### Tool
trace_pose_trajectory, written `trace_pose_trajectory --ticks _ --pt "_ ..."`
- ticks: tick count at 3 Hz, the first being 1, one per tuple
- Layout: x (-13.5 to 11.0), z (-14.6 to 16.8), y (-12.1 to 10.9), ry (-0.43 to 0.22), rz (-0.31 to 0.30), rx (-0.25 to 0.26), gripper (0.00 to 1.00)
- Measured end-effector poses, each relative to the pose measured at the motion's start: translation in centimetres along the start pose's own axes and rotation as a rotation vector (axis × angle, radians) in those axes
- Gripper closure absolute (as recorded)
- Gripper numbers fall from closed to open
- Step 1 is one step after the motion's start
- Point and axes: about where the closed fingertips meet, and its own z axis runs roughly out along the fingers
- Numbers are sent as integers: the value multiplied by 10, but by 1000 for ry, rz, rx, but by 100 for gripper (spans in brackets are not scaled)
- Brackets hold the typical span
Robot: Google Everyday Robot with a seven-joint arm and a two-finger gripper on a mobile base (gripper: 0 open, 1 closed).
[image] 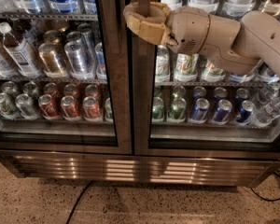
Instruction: Open right fridge door
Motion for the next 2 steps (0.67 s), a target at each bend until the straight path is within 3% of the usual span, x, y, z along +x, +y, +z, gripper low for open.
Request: trace_pose_trajectory --ticks 2 --pt "2 -3 1 -3 -1 2 100"
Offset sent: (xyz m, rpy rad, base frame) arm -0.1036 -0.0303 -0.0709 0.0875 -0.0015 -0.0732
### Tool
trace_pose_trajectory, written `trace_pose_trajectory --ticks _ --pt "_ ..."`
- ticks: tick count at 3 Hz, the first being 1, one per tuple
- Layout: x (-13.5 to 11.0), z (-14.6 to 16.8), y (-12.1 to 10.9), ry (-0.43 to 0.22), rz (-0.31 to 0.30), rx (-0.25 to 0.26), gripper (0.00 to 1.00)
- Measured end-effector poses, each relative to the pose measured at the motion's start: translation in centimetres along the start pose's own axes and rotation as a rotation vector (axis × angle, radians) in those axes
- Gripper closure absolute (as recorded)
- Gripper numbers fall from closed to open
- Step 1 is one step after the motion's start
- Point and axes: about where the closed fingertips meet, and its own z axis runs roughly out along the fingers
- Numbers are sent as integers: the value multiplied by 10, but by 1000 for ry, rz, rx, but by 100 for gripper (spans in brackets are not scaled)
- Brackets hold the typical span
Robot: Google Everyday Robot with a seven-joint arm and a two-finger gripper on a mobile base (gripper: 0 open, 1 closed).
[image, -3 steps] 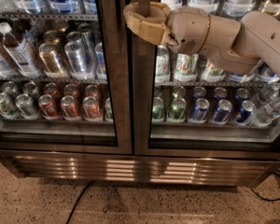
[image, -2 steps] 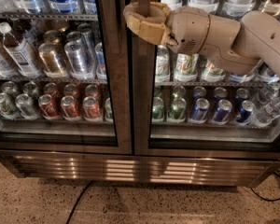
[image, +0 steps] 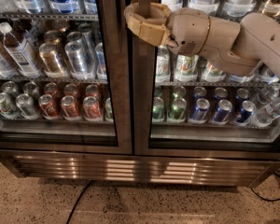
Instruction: Open right fridge door
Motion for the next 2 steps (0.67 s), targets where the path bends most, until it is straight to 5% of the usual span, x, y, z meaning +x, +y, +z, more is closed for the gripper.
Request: trace_pose_trajectory --ticks 2 --pt "0 0 -1 -2 0 2 100"
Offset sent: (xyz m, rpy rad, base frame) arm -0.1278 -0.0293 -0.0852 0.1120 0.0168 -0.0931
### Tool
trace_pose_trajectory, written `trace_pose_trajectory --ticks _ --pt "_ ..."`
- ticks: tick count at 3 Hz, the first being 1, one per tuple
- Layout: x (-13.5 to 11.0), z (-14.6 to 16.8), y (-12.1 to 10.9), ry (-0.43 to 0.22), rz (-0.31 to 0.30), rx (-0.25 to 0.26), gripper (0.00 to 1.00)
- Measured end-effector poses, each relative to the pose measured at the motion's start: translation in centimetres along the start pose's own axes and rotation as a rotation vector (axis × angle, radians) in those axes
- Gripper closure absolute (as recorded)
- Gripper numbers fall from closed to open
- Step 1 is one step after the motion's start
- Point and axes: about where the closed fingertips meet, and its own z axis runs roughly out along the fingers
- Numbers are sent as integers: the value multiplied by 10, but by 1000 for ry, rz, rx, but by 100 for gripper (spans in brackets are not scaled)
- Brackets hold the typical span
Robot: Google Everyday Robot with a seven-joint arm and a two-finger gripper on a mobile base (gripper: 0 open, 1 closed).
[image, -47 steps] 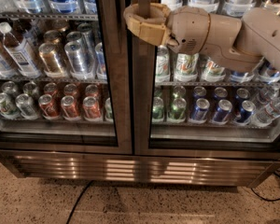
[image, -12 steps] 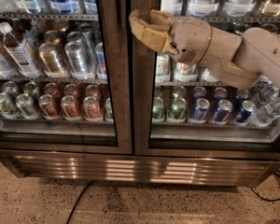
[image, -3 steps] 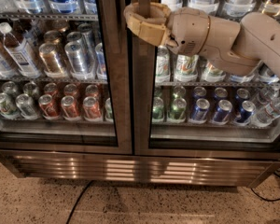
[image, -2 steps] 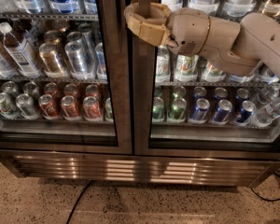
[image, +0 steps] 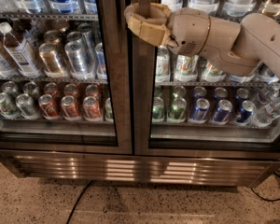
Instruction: Open right fridge door
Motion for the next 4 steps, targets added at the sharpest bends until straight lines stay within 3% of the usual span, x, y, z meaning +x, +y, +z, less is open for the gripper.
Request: trace_pose_trajectory --ticks 4 --pt "2 0 0 -7 1 8 100"
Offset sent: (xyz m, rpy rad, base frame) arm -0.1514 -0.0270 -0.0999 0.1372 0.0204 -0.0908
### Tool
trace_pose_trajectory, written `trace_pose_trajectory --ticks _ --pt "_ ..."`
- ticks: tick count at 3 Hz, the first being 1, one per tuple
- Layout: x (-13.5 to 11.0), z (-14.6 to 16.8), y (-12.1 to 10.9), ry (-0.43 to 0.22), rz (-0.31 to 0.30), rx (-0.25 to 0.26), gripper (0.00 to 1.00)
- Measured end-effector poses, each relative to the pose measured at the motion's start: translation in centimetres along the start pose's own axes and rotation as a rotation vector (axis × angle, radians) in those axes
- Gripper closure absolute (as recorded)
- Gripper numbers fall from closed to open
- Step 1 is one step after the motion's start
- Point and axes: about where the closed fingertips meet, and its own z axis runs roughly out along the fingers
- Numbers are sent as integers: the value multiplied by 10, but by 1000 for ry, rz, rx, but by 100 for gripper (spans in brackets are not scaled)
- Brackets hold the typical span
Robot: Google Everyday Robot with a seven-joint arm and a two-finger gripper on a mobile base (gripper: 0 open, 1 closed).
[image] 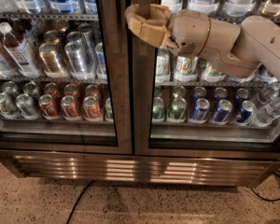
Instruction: Open right fridge door
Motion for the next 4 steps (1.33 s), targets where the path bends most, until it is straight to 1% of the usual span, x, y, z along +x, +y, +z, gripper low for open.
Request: trace_pose_trajectory --ticks 1,2,3,4 --pt "0 0 0 0 0 0 100" --pt "0 8 3 -7 14 -87 100" --pt "-1 6 4 -7 15 -89 100" --pt "-1 5 7 -3 20 -108 100"
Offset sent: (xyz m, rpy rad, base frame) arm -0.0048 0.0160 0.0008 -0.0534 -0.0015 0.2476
